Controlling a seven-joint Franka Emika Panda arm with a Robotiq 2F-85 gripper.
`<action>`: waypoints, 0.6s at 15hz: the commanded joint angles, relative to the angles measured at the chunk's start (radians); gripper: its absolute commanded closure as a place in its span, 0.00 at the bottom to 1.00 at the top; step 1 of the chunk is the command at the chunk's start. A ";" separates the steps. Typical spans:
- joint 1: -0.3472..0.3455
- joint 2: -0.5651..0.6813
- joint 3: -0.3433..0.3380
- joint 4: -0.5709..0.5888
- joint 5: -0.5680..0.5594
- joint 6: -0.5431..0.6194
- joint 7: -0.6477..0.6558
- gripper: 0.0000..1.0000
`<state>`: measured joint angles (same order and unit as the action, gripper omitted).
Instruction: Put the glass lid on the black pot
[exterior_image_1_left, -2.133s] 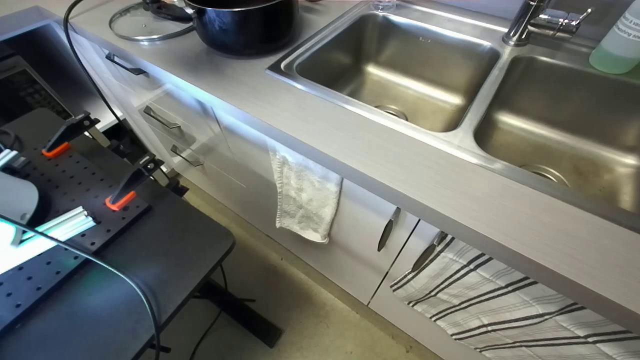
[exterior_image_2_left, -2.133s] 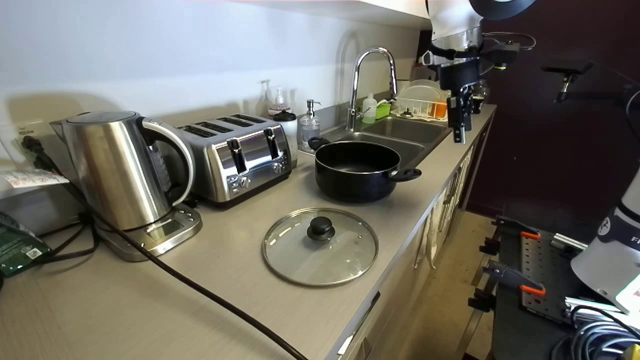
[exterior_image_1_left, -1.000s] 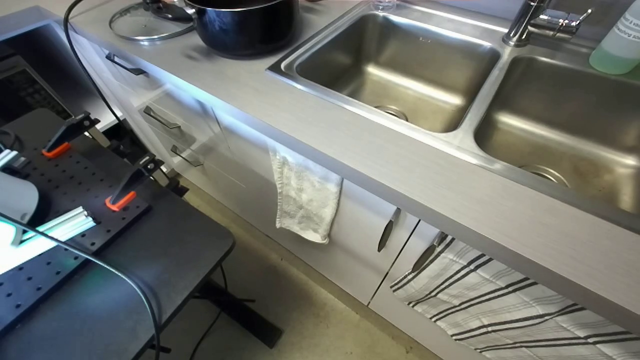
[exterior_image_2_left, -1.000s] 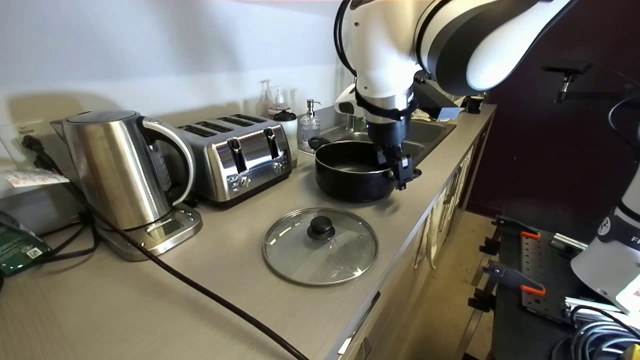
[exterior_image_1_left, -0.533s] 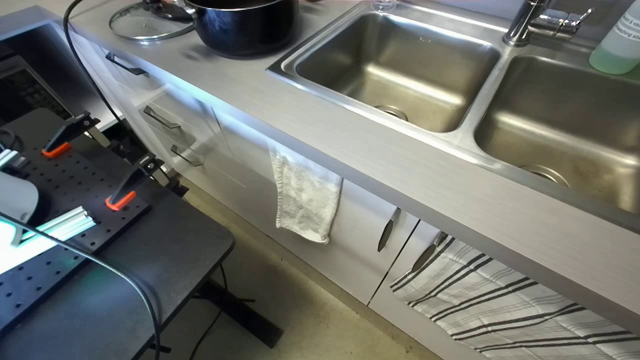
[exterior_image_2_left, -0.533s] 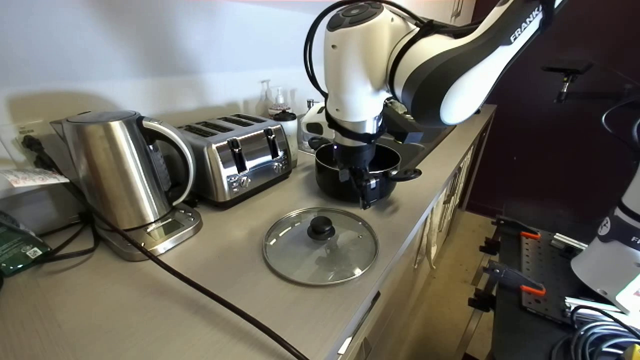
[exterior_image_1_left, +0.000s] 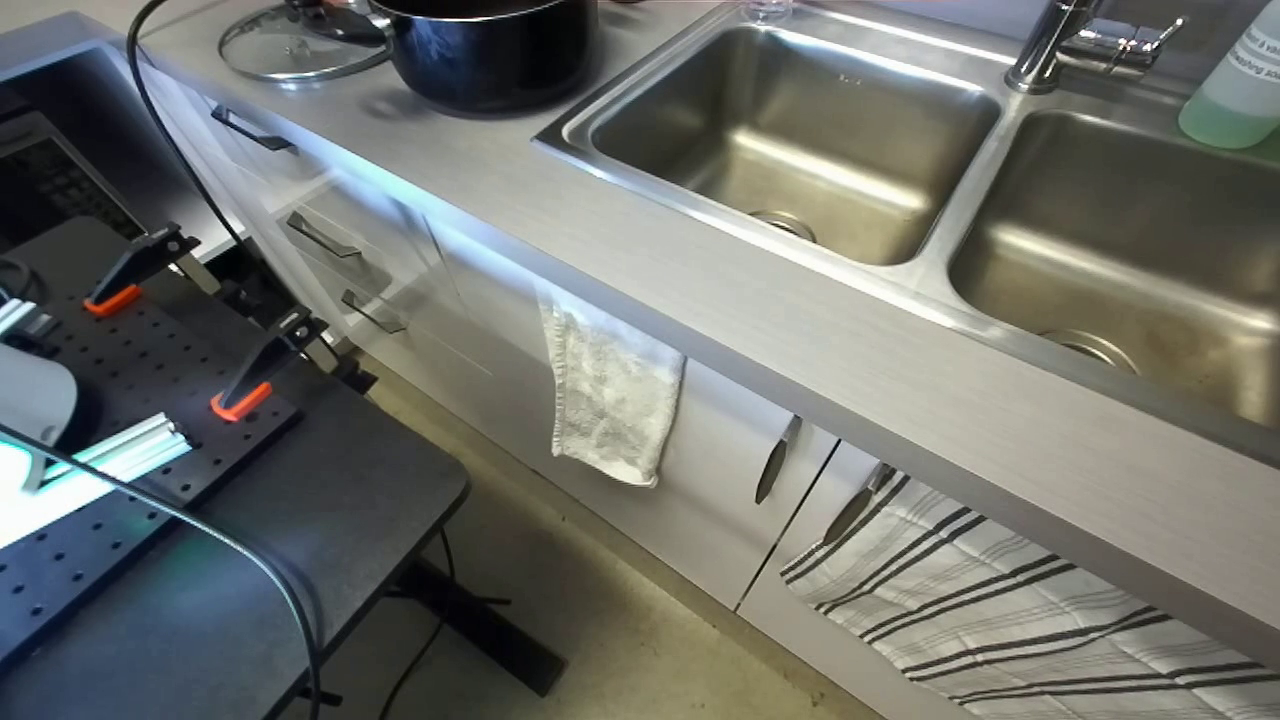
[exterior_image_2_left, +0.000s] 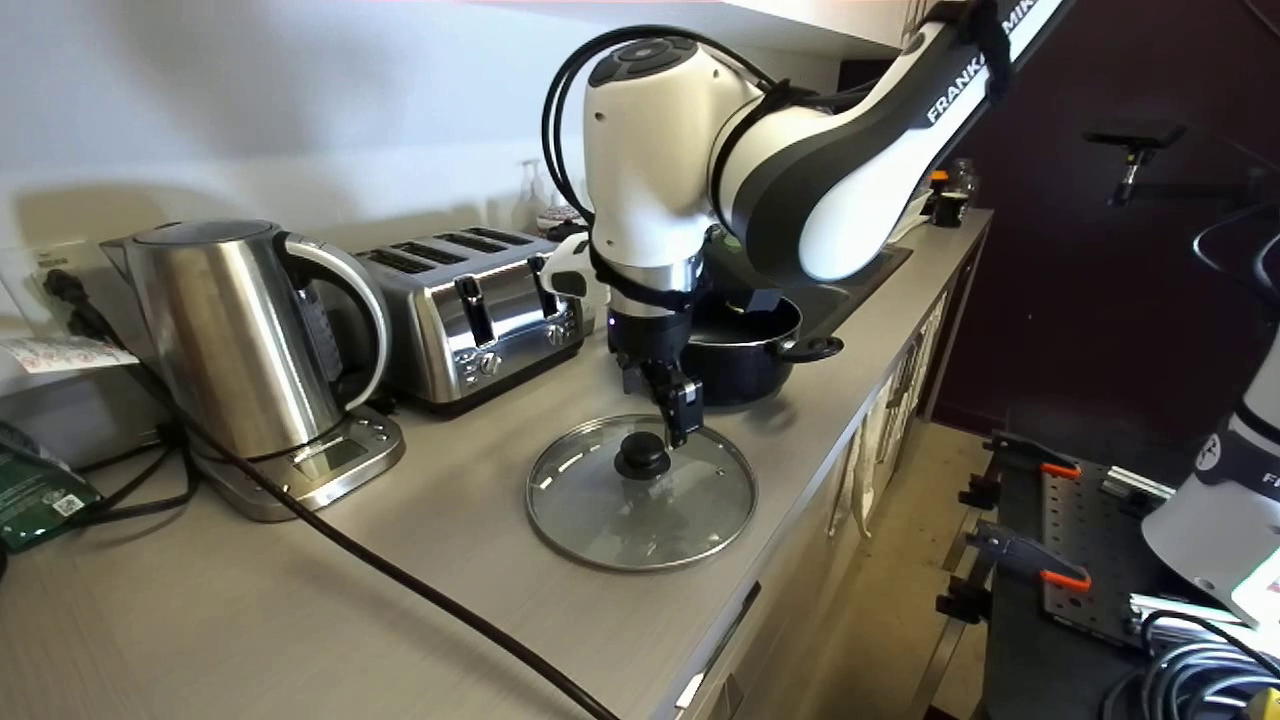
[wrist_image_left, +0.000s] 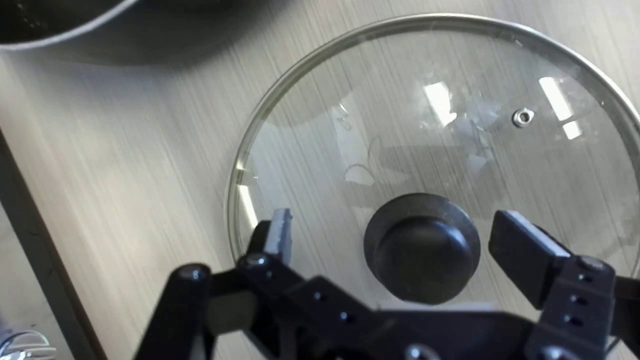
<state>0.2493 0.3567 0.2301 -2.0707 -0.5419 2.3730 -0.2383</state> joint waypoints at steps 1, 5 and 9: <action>-0.005 0.069 0.008 0.078 0.081 -0.010 -0.098 0.00; -0.014 0.113 0.017 0.120 0.162 -0.021 -0.182 0.00; -0.018 0.128 0.019 0.145 0.200 -0.030 -0.223 0.00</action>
<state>0.2438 0.4627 0.2338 -1.9701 -0.3839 2.3703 -0.4095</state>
